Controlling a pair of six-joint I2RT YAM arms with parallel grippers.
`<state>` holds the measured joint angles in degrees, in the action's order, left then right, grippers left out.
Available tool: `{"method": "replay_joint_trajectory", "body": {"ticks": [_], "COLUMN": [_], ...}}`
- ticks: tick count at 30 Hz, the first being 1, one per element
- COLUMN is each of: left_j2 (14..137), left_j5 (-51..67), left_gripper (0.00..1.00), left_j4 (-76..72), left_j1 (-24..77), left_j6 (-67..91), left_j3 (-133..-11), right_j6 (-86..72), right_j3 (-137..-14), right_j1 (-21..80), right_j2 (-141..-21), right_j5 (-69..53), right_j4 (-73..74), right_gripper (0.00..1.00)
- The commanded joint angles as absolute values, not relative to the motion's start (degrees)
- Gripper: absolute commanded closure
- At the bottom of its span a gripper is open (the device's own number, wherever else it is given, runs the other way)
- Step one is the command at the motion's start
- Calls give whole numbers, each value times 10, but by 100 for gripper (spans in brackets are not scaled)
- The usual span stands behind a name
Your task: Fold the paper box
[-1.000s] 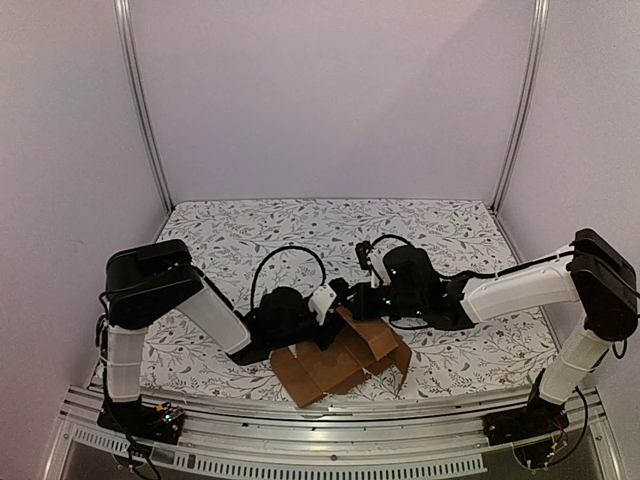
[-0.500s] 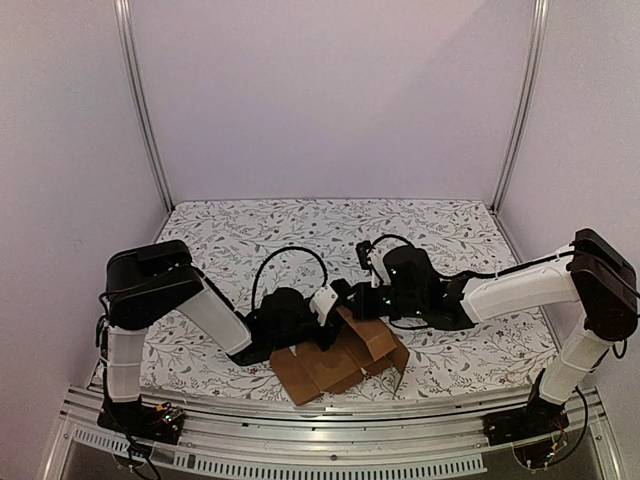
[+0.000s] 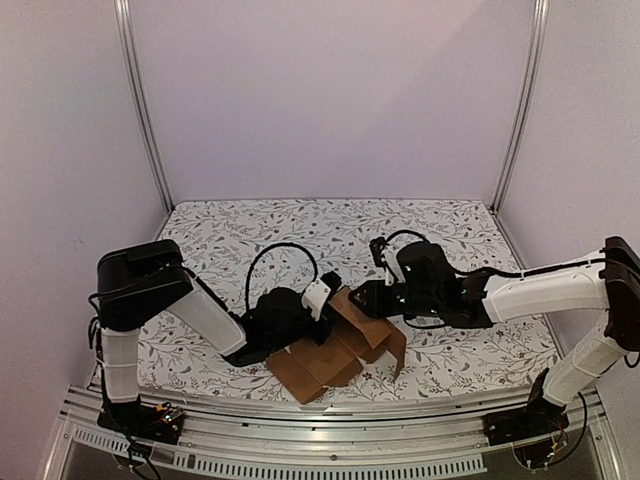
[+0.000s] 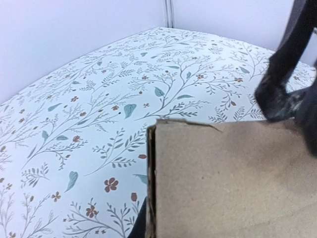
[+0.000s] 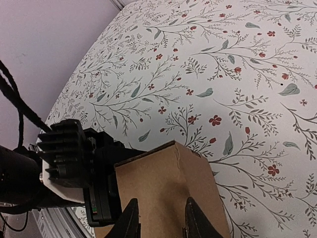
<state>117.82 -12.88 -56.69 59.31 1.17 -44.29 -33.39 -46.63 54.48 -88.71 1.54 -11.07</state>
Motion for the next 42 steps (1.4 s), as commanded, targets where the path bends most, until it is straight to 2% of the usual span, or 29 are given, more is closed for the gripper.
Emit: {"method": "replay_joint_trajectory", "body": {"ticks": [1,3,6,11,17,23,33,42], "left_j2": [1146,1136,1118,1101,1100,1112,1112,1120], "left_j5": [-207,-223,-242,-303,-453,-549,-566,-566], "left_gripper": [100,100,100,100,100,100,100,100], "left_j4": [-558,-544,-516,-451,-376,-341,-252,-243], "left_j1": [598,597,598,602,640,678,686,693], "left_j6": [32,51,78,142,188,196,305,318], "left_j3": [-424,-421,-422,-434,-465,-487,-494,-497], "right_j6": [-323,-323,-320,-342,-383,-432,-485,-508], "right_j3": [-450,-455,-476,-497,-559,-612,-630,-626], "right_j1": [547,547,547,547,548,548,545,544], "right_j2": [-820,-793,-772,-746,-763,-803,-869,-907], "right_j5": [48,46,41,35,14,20,43,48], "right_j4": [-28,-3,65,114,179,219,239,196], "right_gripper": [67,62,48,42,41,39,39,42]}}
